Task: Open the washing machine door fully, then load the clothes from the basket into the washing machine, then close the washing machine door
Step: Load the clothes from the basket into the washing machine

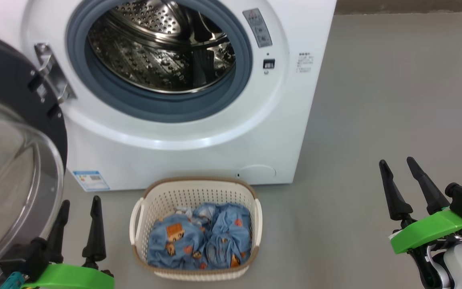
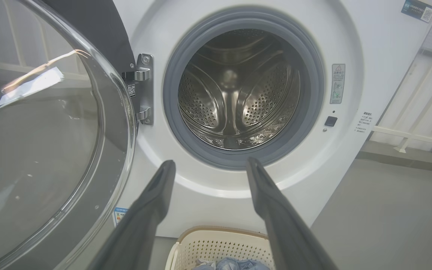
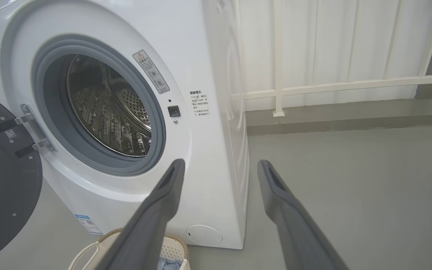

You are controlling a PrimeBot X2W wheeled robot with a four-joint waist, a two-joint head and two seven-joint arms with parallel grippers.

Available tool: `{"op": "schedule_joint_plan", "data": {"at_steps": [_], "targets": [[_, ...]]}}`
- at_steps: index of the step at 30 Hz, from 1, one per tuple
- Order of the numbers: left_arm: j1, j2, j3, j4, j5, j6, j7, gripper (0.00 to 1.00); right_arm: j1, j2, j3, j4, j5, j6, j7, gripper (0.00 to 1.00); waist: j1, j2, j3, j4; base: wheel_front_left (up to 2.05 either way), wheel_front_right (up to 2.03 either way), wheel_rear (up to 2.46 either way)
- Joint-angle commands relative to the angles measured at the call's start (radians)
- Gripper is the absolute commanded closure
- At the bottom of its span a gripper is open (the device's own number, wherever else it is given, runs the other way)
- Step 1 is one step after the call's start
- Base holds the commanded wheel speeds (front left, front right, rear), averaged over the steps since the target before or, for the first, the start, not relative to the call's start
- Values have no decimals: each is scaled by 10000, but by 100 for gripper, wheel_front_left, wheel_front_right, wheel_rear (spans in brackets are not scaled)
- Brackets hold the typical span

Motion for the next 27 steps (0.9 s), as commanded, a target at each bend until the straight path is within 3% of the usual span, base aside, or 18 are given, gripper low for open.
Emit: {"op": "schedule_joint_plan", "data": {"at_steps": [1, 13, 27], "targets": [[-316, 215, 379, -147, 66, -41, -106, 0, -263, -158, 93, -212, -118, 56, -122, 0, 1, -1, 0, 10, 213, -213, 0], [-311, 161, 460, -146, 85, -31, -106, 0, -286, -139, 93, -204, -133, 56, -122, 0, 1, -1, -17, 90, 150, -150, 0], [-283, 144, 404, -76, 91, 44, -107, 0, -304, -156, 194, -139, -98, 56, -122, 0, 1, -1, -132, 150, 10, -10, 0]]}}
